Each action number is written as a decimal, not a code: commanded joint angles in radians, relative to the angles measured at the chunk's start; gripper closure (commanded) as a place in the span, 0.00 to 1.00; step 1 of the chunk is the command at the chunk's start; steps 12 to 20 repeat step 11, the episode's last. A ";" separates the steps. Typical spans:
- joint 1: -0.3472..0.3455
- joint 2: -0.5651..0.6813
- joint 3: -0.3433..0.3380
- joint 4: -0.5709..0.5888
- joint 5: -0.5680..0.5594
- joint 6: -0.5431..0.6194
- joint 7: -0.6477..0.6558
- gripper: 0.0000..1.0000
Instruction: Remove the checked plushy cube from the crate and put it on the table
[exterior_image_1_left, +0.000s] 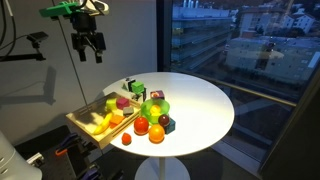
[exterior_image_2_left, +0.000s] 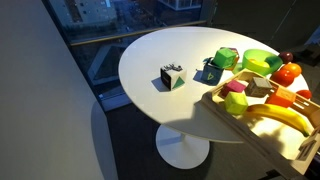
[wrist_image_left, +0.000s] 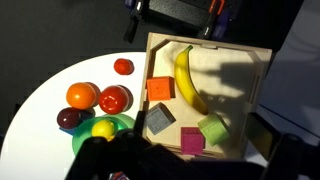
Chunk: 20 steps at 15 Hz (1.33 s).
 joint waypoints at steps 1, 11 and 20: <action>-0.024 -0.122 -0.021 -0.060 0.067 -0.001 0.013 0.00; -0.056 -0.186 -0.023 -0.076 0.077 -0.007 0.001 0.00; -0.056 -0.186 -0.023 -0.076 0.077 -0.007 0.001 0.00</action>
